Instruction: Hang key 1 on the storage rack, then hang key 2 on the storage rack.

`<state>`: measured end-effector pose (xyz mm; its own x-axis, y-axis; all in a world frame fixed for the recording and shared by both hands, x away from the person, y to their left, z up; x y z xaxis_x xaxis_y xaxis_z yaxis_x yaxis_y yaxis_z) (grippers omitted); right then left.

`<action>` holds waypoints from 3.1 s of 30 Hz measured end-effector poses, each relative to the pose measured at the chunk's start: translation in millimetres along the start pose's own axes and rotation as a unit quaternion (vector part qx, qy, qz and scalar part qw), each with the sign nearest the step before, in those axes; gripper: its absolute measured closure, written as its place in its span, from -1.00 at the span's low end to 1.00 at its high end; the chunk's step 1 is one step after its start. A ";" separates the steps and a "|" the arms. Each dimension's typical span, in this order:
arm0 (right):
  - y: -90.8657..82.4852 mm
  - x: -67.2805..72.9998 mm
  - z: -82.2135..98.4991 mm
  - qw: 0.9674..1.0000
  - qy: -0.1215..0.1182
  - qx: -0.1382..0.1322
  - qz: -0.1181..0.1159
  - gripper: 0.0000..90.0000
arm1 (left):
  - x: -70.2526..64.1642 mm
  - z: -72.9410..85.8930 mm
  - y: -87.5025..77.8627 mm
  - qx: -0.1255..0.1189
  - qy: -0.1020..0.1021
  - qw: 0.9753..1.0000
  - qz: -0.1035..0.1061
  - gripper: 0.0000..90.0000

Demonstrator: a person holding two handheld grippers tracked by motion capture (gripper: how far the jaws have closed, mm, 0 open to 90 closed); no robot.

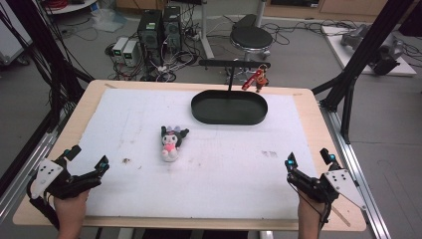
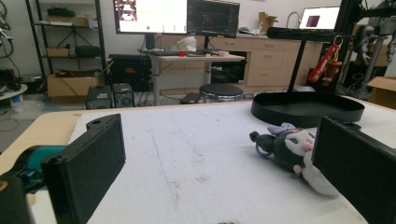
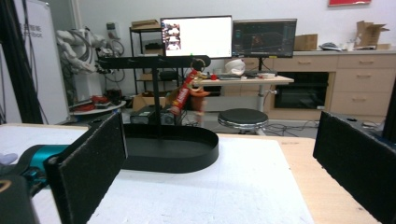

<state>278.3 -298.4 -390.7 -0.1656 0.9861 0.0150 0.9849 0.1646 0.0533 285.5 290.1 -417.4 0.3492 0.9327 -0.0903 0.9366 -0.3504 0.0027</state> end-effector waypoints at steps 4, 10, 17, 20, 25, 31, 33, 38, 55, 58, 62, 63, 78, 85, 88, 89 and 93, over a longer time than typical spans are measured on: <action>-0.9 -3.1 1.0 1.000 0.007 -0.001 -0.007 -0.96 | -0.8 0.2 1.1 0.002 0.000 1.000 0.002 -0.93; -3.7 -7.5 -2.4 1.000 0.011 -0.011 -0.007 -0.96 | -3.8 0.1 2.7 0.007 0.004 1.000 0.009 -0.93; -4.0 -10.2 -3.2 1.000 0.016 -0.012 -0.006 -0.96 | -9.1 -1.9 3.7 0.012 0.002 1.000 0.017 -0.93; -3.9 -10.8 -4.0 1.000 0.016 -0.014 -0.007 -0.96 | -12.2 -3.1 4.9 0.015 0.003 1.000 0.019 -0.93; -4.7 -10.0 -4.7 1.000 0.017 -0.014 -0.007 -0.96 | -16.4 -5.2 5.5 0.024 -0.002 1.000 0.020 -0.93; -4.6 -10.2 -6.1 1.000 0.016 -0.016 -0.005 -0.96 | -25.3 -12.6 9.7 0.034 0.003 0.999 0.018 -0.93; -3.7 -9.9 -5.6 1.000 0.012 -0.015 -0.006 -0.96 | -28.3 -14.9 12.5 0.041 0.004 0.999 0.015 -0.93; -2.2 -7.5 -4.9 1.000 0.013 -0.011 -0.009 -0.96 | -38.7 -19.0 24.4 0.065 -0.006 0.998 0.007 -0.93; -4.2 -10.3 -5.1 1.000 0.016 -0.011 0.000 -0.96 | -81.9 -13.0 68.8 0.112 -0.009 0.993 -0.021 -0.93; -4.3 -11.1 -4.7 1.000 0.018 -0.011 0.001 -0.96 | -86.1 -10.7 72.7 0.109 -0.014 0.994 -0.025 -0.93; -4.6 -12.2 -4.7 1.000 0.018 -0.012 0.002 -0.96 | -94.2 -7.5 75.9 0.107 -0.013 0.994 -0.031 -0.93; -4.7 -12.6 -4.8 1.000 0.018 -0.012 0.003 -0.96 | -96.5 -6.5 76.8 0.109 -0.013 0.994 -0.030 -0.93; -3.6 -12.0 -0.8 1.000 0.017 0.000 0.007 -0.96 | -129.3 3.9 97.2 0.124 -0.012 0.992 -0.035 -0.93; -3.9 -13.2 -0.5 1.000 0.017 -0.001 0.009 -0.96 | -142.2 8.2 109.7 0.136 -0.017 0.990 -0.038 -0.93; -3.9 -13.8 0.5 1.000 0.020 0.001 0.010 -0.96 | -148.0 9.4 115.8 0.140 -0.022 0.989 -0.038 -0.93; -4.1 -14.3 0.9 1.000 0.020 0.001 0.011 -0.96 | -148.9 10.2 117.2 0.141 -0.022 0.989 -0.039 -0.93; -5.0 -16.5 0.4 1.000 0.021 -0.002 0.014 -0.96 | -150.5 15.2 122.4 0.149 -0.019 0.988 -0.044 -0.93</action>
<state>276.1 -315.6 -391.6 -0.1402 0.9884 0.0578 0.9890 0.1370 0.0557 347.2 105.5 -418.6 0.2612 0.9586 -0.1137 0.9110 -0.2837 -0.2992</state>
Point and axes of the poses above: each handheld gripper's, and its own axes: y roughly forward along the jaws, z roughly out of its underside, x roughly to its left, the point moved 6 cm from there along y, roughly forward along the jaws, and after that the axes turned 2 degrees about -y, right-handed, at the moved point
